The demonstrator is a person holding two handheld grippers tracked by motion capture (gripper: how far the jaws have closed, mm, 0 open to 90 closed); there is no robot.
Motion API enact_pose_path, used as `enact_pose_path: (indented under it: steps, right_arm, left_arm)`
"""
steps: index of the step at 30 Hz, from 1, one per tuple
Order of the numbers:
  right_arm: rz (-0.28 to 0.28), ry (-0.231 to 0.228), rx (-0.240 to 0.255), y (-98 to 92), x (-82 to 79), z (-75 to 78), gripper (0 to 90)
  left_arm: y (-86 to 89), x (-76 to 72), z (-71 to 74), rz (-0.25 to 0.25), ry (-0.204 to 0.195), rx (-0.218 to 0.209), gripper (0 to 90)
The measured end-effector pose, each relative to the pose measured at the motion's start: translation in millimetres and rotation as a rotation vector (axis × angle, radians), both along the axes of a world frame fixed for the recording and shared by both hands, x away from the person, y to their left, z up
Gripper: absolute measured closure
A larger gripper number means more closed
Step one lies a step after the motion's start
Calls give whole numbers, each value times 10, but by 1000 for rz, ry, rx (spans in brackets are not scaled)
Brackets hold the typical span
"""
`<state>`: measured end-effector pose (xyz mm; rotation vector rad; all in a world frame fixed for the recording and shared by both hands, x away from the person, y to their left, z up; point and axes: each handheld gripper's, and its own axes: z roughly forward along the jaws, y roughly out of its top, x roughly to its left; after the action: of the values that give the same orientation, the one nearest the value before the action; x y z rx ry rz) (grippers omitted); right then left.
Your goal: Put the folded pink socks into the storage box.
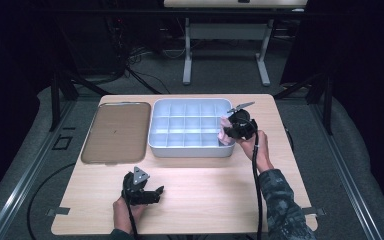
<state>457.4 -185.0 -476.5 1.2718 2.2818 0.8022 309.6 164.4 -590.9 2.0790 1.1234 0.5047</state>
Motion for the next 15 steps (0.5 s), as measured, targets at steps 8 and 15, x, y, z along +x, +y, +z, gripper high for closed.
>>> enact_pose_path:
  steps: [8,15]
  right_arm:
    - [-3,18,-37,31,49,-91,701]
    - [-3,12,-93,67,45,-110,698]
  left_arm:
    - [0,0,0,0,0,0,153]
    - [0,0,0,0,0,-1,153]
